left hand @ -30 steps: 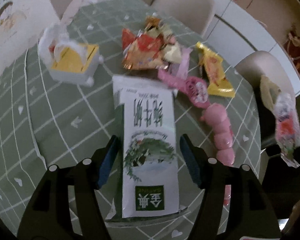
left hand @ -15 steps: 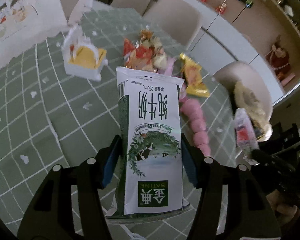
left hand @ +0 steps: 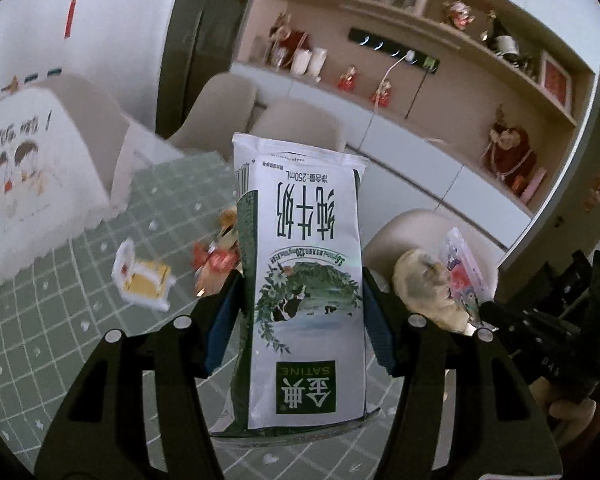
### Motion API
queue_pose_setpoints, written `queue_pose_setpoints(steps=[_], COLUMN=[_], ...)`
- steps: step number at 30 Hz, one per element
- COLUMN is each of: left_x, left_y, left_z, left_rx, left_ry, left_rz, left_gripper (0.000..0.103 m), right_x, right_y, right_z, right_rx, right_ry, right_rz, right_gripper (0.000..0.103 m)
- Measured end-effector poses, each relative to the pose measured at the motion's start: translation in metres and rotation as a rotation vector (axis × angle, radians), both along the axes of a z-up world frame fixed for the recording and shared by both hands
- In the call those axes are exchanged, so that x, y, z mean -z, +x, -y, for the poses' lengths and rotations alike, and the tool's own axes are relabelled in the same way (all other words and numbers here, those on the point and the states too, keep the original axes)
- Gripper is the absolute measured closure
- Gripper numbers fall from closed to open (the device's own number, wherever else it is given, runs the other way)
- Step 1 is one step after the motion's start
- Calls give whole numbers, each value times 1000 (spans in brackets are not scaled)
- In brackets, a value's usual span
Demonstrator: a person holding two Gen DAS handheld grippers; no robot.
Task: Collect trash
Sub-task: 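Lift and carry the milk carton with the left gripper while the right carries the Kleenex pack to the bin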
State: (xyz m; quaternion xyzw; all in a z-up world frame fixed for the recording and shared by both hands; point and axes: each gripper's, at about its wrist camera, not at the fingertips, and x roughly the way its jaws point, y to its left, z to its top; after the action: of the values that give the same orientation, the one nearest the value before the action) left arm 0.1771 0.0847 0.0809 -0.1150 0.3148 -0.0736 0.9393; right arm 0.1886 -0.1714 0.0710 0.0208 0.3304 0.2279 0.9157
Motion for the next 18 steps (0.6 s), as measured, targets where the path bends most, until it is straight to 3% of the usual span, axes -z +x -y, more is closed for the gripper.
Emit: queue_pose_setpoints(steps=[7, 18], left_x=[-23, -15], left_y=[20, 90], left_z=[45, 181], left_rx=[68, 333], left_ry=[11, -121], left_rz=[55, 41], left_gripper=[48, 48], right_x=[-26, -33], right_y=[2, -6], right_z=[54, 189], right_rx=[63, 319], right_ry=[0, -13], right_rz=[73, 108], right_gripper=[97, 97])
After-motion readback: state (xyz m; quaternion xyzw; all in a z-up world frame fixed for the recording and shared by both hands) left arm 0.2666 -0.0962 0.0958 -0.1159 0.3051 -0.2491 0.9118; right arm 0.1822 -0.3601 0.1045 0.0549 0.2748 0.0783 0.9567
